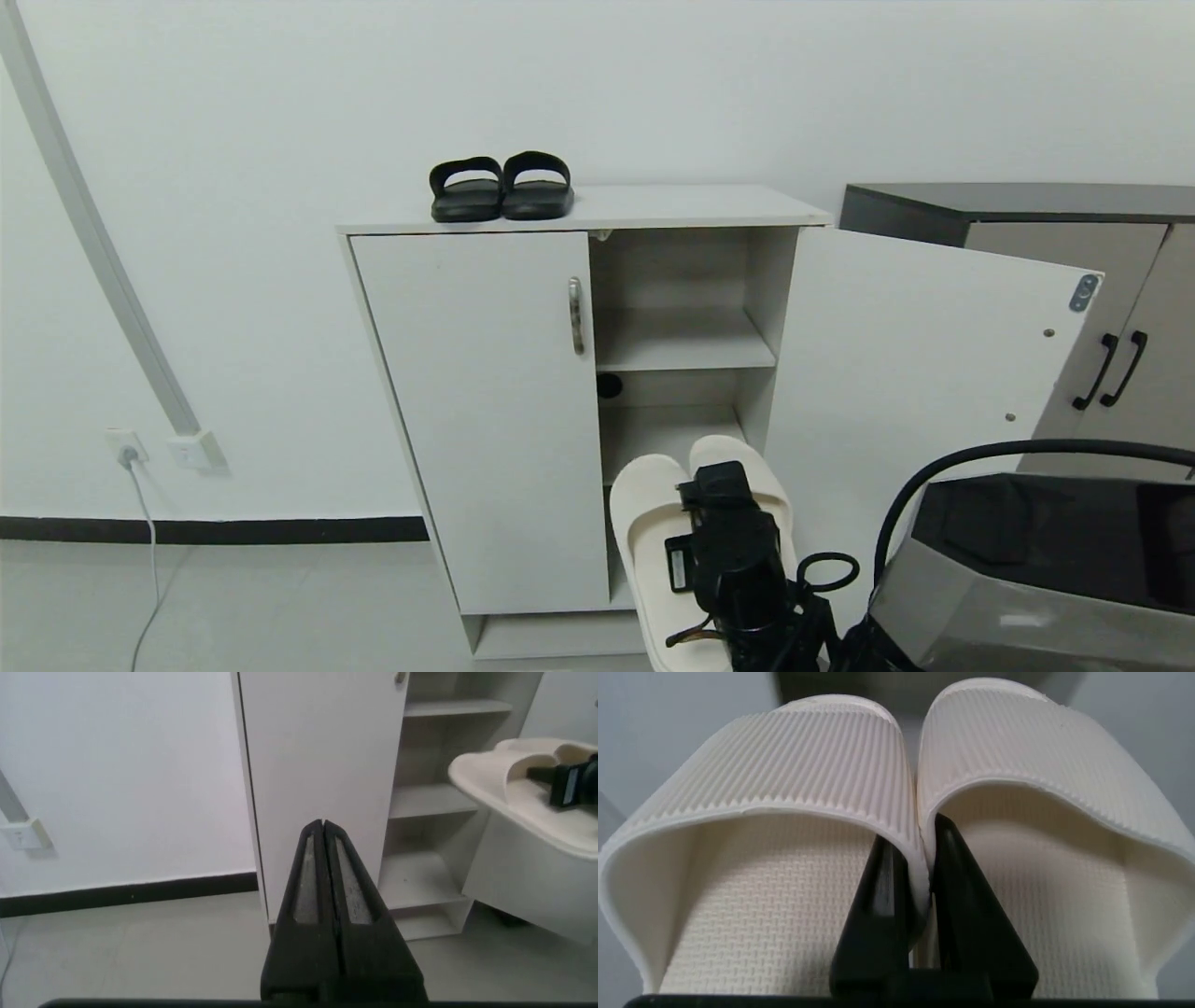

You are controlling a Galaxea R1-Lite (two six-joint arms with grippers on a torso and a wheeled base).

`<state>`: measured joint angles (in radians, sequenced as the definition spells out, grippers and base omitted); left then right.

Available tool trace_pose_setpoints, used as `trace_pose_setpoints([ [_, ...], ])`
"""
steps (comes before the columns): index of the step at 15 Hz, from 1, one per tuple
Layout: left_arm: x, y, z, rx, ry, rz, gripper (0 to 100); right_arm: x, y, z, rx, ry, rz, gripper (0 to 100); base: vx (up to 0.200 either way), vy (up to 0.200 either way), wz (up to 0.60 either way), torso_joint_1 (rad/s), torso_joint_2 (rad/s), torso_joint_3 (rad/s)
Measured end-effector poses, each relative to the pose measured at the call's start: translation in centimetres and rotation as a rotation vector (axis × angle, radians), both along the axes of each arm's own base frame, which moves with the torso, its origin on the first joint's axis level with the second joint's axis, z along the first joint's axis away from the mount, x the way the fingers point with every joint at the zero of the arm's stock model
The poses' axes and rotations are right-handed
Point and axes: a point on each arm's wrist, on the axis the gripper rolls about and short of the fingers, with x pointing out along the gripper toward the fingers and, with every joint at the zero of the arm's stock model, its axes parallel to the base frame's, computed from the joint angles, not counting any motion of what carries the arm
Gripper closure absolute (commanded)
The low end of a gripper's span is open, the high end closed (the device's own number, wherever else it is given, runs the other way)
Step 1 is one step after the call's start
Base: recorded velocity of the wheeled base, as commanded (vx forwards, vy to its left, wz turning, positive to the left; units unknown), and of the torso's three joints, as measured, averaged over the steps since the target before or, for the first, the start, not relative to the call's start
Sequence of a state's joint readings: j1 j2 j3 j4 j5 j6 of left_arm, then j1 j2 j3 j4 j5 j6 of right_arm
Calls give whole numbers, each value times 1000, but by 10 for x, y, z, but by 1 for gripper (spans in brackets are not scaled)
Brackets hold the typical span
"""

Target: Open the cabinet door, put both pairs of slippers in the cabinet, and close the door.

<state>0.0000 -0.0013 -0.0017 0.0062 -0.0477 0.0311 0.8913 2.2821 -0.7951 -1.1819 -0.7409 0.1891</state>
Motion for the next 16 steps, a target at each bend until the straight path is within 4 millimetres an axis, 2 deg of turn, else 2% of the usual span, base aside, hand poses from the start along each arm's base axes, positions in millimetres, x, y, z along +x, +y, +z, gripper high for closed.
trace_pose_setpoints([
  [9, 0, 0, 0, 0, 0, 0, 100, 32, 2, -29, 17, 0, -61, 100, 0, 0, 0, 0, 0, 0],
  [16, 0, 0, 0, 1, 1, 0, 100, 35, 2, -40, 7, 14, -68, 100, 0, 0, 0, 0, 0, 0],
])
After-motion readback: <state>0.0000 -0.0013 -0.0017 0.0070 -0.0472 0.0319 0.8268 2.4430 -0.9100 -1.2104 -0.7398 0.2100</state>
